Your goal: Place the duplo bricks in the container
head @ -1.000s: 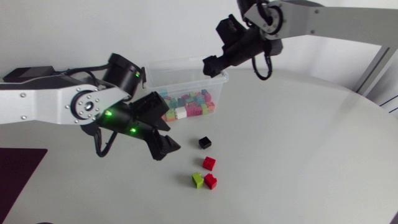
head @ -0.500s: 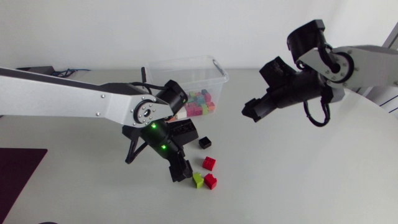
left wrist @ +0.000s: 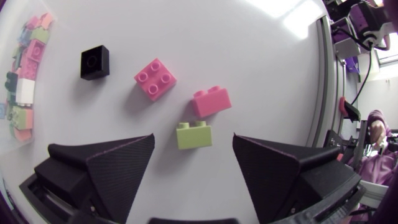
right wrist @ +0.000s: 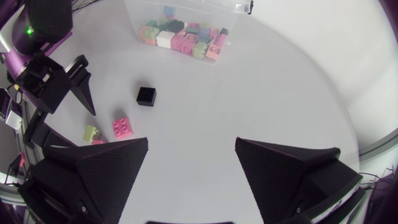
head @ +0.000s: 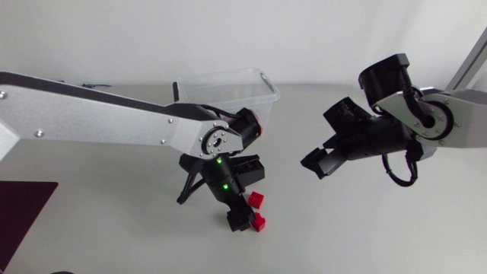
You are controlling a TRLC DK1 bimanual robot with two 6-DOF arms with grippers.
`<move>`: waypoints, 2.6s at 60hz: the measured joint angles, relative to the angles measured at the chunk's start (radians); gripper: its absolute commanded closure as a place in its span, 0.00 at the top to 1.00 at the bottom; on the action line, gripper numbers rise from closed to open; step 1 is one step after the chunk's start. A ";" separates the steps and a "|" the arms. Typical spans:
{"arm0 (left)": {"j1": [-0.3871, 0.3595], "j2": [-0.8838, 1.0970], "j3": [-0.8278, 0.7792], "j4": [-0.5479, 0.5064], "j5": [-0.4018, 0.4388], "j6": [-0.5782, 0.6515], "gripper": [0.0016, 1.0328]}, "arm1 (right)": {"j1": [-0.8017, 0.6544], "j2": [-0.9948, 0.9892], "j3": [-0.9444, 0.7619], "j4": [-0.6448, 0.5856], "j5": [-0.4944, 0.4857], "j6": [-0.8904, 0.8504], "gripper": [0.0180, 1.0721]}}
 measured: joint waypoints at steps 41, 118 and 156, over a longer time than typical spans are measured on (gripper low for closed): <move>-0.018 0.105 0.026 0.035 -0.024 -0.049 0.16 | 0.182 -0.103 -0.126 -0.028 0.040 0.007 0.95; 0.349 -0.332 -0.064 0.105 0.109 -0.049 0.14 | 0.478 0.397 0.095 -0.039 0.124 0.200 0.65; 0.409 -0.361 -0.029 0.298 0.135 -0.149 0.14 | 0.483 0.444 0.101 -0.066 0.126 0.210 0.25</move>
